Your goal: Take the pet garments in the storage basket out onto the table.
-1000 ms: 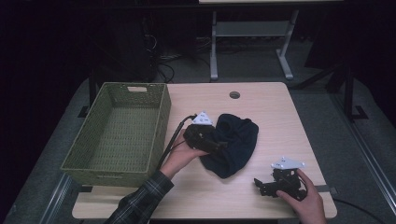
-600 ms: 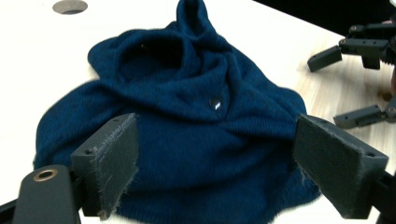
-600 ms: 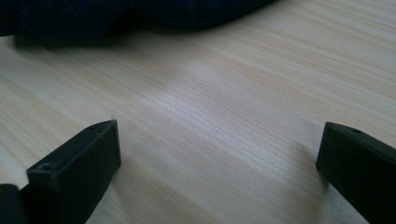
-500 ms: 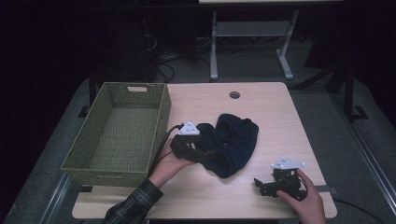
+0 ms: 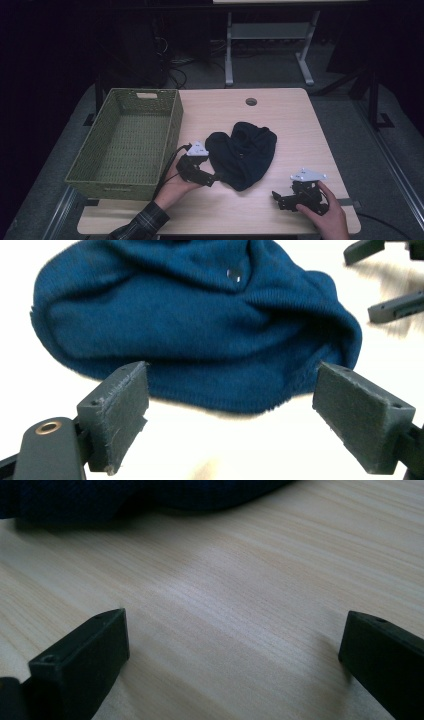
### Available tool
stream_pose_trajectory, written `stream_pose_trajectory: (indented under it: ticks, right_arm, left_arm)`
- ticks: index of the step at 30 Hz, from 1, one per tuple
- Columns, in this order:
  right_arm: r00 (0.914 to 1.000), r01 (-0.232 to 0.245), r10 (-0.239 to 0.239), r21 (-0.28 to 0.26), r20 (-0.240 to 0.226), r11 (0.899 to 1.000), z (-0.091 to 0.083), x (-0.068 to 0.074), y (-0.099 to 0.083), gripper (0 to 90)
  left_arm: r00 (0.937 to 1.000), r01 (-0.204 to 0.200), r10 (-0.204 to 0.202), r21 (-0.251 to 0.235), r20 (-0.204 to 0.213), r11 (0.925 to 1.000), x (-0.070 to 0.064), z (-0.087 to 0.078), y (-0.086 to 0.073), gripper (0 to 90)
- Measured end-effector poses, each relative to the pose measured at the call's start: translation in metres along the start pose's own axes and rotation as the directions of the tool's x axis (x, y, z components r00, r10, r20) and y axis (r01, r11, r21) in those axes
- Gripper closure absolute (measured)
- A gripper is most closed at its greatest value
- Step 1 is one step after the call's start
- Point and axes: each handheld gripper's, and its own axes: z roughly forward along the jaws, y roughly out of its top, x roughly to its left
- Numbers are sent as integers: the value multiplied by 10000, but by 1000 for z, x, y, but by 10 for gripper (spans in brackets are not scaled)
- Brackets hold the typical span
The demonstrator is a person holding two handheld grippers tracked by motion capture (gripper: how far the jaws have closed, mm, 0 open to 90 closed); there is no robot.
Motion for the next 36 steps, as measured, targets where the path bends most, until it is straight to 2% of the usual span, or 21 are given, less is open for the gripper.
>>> stream_pose_trajectory:
  ticks: [7,11,18,24,27,29,31,32,36]
  right_arm:
    - [10000,2,-2,1,-2,10000,0,0,0,0]
    - [10000,9,-9,-1,-3,10000,0,0,0,0]
    - [10000,14,-14,0,-12,10000,0,0,0,0]
    - [10000,11,-11,-3,-11,10000,0,0,0,0]
    - [10000,11,-11,-3,-12,10000,0,0,0,0]
    - [10000,13,-13,-4,-11,10000,0,0,0,0]
    - [10000,14,-14,-3,-9,10000,0,0,0,0]
    - [10000,11,-11,-2,-11,10000,0,0,0,0]
    - [10000,11,-11,-2,-10,10000,0,0,0,0]
  left_arm:
    - [9996,-108,120,474,-252,9988,-5,6,-8,143]
    - [9984,-273,321,993,-473,9947,-10,14,-16,140]
    - [9985,-256,326,1519,-439,9881,-12,22,-24,135]
    - [9973,-393,483,1532,-553,9874,-14,24,-27,130]
    - [9931,-748,855,1278,-805,9890,-16,25,-31,130]
    - [9933,-683,763,913,-869,9935,-17,26,-35,128]
    - [9934,-677,750,829,-873,9943,-17,26,-36,128]
    - [9936,-691,733,513,-862,9963,-17,26,-39,127]
    - [9936,-707,731,310,-864,9970,-17,26,-42,128]
